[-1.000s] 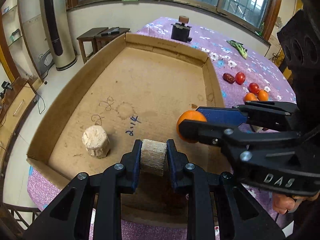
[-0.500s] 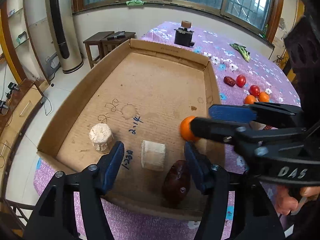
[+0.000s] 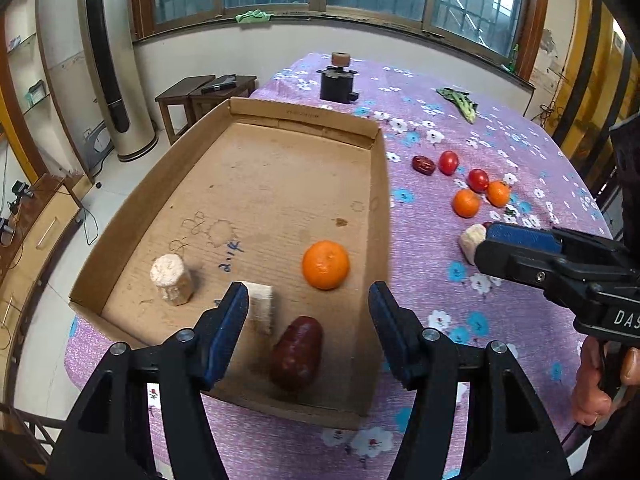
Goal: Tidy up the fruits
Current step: 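Move both grippers back to the remaining fruit on the cloth, then grasp a tangerine with the right gripper while the left grasps a white yam piece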
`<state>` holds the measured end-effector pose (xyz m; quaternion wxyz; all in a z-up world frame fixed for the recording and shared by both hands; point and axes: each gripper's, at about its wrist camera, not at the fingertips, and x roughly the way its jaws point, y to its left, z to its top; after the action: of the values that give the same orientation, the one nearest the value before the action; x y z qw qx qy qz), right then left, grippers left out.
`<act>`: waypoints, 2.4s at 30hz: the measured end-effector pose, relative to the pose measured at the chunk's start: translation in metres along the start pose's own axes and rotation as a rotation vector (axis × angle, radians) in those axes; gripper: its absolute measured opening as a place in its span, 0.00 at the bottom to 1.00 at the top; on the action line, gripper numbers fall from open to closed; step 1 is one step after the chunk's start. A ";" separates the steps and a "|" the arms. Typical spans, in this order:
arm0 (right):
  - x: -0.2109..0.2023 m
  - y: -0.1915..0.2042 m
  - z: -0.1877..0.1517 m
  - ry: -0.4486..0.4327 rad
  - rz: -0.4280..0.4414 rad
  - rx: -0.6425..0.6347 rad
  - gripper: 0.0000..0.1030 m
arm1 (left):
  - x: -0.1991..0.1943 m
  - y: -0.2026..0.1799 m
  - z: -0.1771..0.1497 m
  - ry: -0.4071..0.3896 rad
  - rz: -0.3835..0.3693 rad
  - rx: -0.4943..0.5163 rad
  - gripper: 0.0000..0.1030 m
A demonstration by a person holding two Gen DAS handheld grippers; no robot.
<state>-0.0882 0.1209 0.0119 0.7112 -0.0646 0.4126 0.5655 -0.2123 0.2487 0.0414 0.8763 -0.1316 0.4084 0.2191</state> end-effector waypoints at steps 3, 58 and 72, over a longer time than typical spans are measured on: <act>-0.011 -0.012 -0.008 -0.010 -0.022 0.028 0.46 | -0.002 -0.009 0.000 -0.002 -0.005 0.017 0.60; -0.017 -0.134 -0.030 0.031 -0.252 0.140 0.42 | 0.092 -0.135 0.034 0.142 -0.228 0.211 0.59; -0.033 -0.118 -0.034 -0.013 -0.256 0.123 0.33 | 0.074 -0.138 0.022 0.112 -0.287 0.224 0.37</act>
<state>-0.0050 0.0361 -0.0326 0.7827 -0.0693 0.4303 0.4443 -0.0876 0.1586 0.0054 0.8837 -0.1022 0.4553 0.0372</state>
